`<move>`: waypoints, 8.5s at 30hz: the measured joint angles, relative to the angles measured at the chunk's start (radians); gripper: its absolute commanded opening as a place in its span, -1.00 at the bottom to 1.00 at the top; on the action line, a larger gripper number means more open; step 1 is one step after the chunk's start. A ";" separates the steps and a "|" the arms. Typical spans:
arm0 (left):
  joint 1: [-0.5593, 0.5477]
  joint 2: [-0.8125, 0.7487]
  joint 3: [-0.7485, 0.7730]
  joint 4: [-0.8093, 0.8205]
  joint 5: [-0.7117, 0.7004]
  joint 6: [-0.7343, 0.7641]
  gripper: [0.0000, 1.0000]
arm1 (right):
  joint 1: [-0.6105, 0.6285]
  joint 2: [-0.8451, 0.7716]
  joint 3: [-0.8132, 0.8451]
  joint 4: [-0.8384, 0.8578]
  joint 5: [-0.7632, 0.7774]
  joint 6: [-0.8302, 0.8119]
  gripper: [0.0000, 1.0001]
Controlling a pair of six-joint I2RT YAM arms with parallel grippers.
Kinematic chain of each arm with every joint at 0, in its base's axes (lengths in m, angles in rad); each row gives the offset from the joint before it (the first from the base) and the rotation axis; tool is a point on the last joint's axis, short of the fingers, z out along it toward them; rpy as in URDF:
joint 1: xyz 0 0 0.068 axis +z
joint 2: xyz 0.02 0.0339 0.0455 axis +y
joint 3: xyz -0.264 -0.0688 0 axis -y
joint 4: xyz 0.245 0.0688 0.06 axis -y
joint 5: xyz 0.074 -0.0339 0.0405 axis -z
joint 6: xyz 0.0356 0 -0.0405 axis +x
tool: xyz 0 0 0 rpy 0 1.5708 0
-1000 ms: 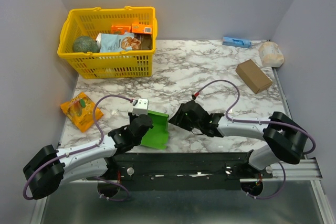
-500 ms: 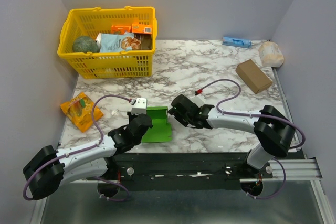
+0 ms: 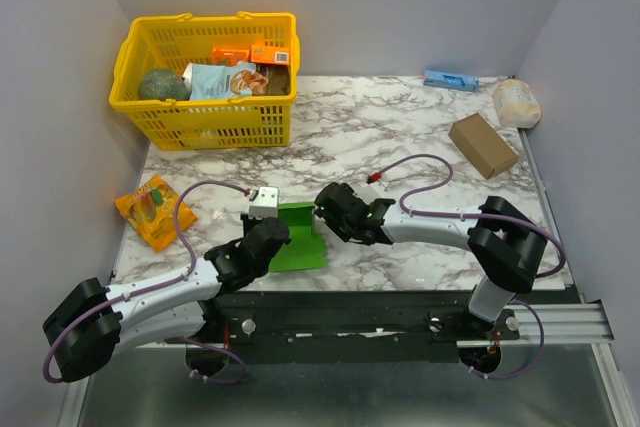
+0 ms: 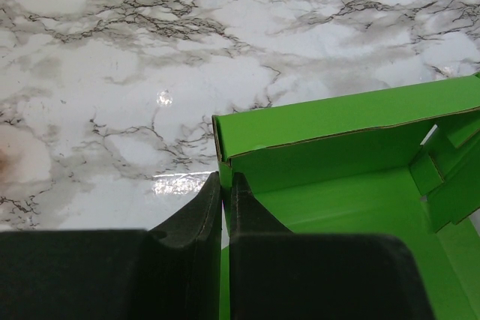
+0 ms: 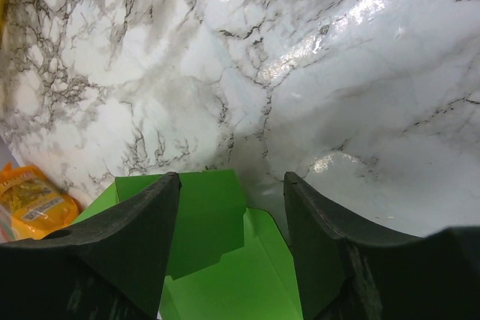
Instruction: Fold the paper box
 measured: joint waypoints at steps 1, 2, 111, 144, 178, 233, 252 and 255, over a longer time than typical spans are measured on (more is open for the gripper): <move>0.000 0.000 0.000 0.000 0.000 0.000 -1.00 | 0.001 0.000 0.000 -0.003 0.001 0.001 0.35; 0.000 -0.002 0.000 -0.002 0.000 0.000 -1.00 | 0.002 0.000 0.000 -0.004 0.003 0.002 0.37; 0.177 -0.305 -0.142 0.119 0.385 -0.011 -1.00 | 0.026 -0.145 -0.161 0.433 -0.002 -1.047 -0.38; -0.019 0.135 0.169 -0.008 0.104 -0.056 -1.00 | 0.070 0.005 0.080 -0.069 0.378 -0.809 -0.84; -0.035 0.400 0.359 -0.162 0.095 -0.102 -1.00 | 0.078 -0.336 -0.206 0.020 0.161 -0.959 0.38; -0.034 0.275 0.212 -0.011 0.250 -0.173 -0.18 | -0.011 -0.108 -0.204 0.090 0.062 -0.794 -0.70; -0.027 0.282 0.157 0.079 0.271 -0.162 -0.46 | -0.011 -0.105 -0.200 0.087 0.063 -0.794 -0.74; -0.021 0.306 0.157 0.103 0.271 -0.158 -0.53 | -0.011 -0.105 -0.200 0.087 0.064 -0.794 -0.74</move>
